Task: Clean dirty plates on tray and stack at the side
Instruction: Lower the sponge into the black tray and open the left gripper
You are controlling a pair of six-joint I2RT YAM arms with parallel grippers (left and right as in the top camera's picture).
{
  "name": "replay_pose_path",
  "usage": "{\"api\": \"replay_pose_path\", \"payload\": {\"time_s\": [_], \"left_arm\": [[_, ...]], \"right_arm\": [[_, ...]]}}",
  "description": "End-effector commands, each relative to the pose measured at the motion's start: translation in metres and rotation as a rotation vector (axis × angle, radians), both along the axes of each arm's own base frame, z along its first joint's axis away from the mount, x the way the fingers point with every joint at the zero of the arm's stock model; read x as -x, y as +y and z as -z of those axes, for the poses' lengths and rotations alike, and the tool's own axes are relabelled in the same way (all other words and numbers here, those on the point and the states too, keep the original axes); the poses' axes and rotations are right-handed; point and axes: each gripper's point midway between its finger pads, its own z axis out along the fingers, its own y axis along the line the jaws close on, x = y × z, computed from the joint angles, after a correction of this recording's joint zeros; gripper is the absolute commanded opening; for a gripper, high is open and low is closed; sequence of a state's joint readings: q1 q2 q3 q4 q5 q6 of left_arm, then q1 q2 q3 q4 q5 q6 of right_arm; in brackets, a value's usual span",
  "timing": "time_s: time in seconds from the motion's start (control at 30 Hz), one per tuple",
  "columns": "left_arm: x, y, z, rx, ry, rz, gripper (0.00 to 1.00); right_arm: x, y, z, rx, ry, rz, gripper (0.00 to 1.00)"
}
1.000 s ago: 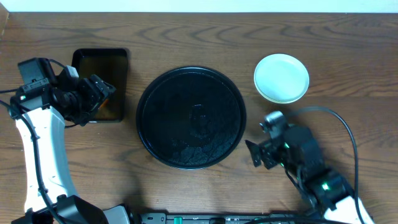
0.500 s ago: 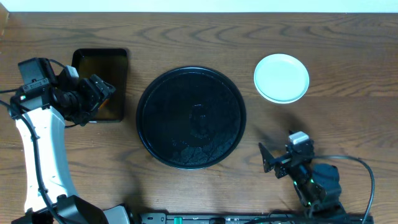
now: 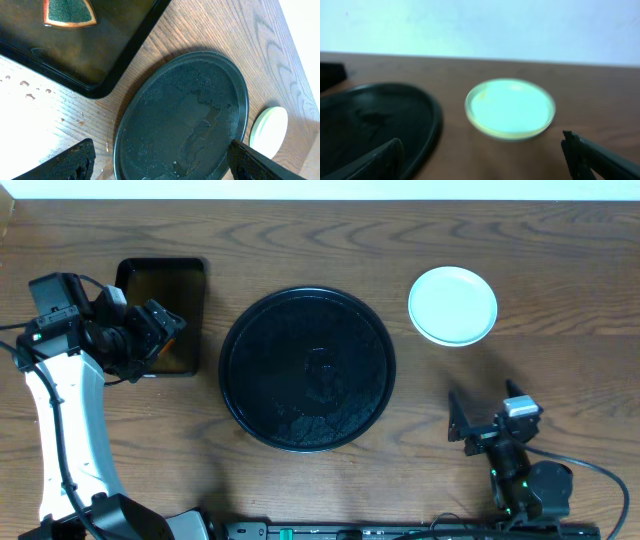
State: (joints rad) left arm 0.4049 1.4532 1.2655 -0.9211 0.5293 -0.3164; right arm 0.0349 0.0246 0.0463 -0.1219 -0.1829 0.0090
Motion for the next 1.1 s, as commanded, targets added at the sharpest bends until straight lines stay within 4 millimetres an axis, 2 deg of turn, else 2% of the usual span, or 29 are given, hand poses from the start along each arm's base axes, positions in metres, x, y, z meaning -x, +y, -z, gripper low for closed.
{"api": "replay_pose_path", "payload": {"time_s": [0.0,0.3,0.37,0.47,0.5,1.07], "left_arm": [[0.001,-0.001,0.002,0.010,0.006,0.003,0.85],[0.001,-0.001,0.002,0.010,0.006,0.003,0.85],[0.001,-0.001,0.002,0.010,0.006,0.003,0.85],[0.001,-0.001,0.002,0.010,0.006,0.003,0.85],[0.001,-0.001,0.002,0.010,0.006,0.003,0.85],[0.001,-0.001,0.002,0.010,0.006,0.003,0.85]], "right_arm": [[-0.003,-0.011,-0.007,0.048,-0.061,0.048,0.99],[-0.006,-0.027,-0.028,0.052,-0.167,0.136,0.99],[-0.006,-0.031,-0.023,0.053,-0.144,0.160,0.99],[-0.006,-0.033,0.002,0.061,-0.041,0.171,0.99],[-0.006,-0.035,0.004,0.063,-0.033,0.181,0.99],[-0.006,-0.035,0.004,0.061,-0.034,0.177,0.99]]}}
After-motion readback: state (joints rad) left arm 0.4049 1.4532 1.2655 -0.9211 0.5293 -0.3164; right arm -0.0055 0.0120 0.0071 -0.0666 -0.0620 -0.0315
